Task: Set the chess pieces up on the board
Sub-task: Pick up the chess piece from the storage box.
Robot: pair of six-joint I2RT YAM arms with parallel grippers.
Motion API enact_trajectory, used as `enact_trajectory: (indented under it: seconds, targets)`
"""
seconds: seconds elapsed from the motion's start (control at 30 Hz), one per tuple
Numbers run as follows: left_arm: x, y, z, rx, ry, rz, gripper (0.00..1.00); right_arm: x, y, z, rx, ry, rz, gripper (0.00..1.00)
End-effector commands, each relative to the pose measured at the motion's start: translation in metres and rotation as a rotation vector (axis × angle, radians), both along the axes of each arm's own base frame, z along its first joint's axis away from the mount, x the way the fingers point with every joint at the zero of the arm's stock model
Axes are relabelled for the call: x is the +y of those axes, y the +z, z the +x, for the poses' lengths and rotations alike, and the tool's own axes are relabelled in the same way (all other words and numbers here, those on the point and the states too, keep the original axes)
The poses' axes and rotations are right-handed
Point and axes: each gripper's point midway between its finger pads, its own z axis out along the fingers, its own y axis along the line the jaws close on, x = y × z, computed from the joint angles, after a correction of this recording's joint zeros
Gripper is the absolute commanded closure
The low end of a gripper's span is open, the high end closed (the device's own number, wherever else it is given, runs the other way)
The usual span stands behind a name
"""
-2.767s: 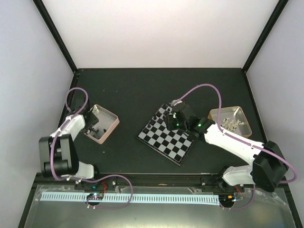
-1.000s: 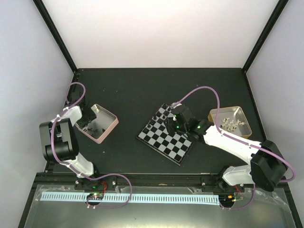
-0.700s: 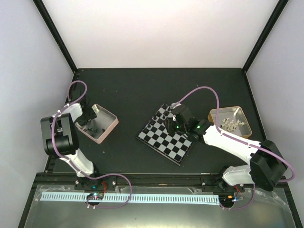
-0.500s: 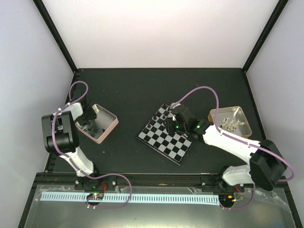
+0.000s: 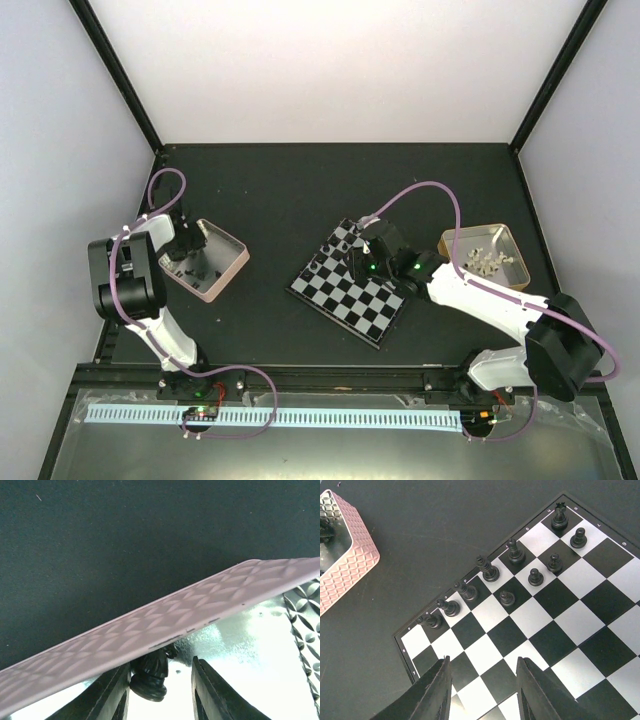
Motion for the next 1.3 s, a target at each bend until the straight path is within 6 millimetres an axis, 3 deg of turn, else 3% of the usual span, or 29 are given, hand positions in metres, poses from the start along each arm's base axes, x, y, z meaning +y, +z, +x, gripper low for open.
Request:
enact_trajectory:
  seconds: [0.0,0.5,0.67,0.83,0.97,1.1,1.27]
  targets:
    - [-0.003,0.013,0.012,-0.051,-0.029,-0.019,0.65,0.006,0.012,0.007,-0.017,-0.007,0.031,0.63]
    - [-0.004,0.008,0.009,-0.037,-0.031,-0.021,0.85,0.007,0.012,0.007,-0.014,-0.005,0.031,0.64]
    - [-0.021,0.028,0.017,-0.099,-0.057,-0.061,0.86,0.007,0.018,0.006,-0.020,-0.003,0.041,0.64]
    - [-0.082,0.071,0.024,-0.209,-0.174,-0.137,0.86,0.014,0.042,0.004,-0.045,0.039,0.103,0.63]
    - [-0.137,0.103,0.013,-0.298,-0.300,-0.203,0.86,0.017,0.065,0.002,-0.045,0.084,0.187,0.62]
    - [-0.200,0.148,-0.006,-0.475,-0.508,-0.352,0.84,0.018,0.090,-0.004,-0.059,0.142,0.270,0.58]
    - [-0.270,0.220,-0.057,-0.760,-0.912,-0.476,0.81,0.022,0.121,-0.012,-0.026,0.226,0.421,0.55]
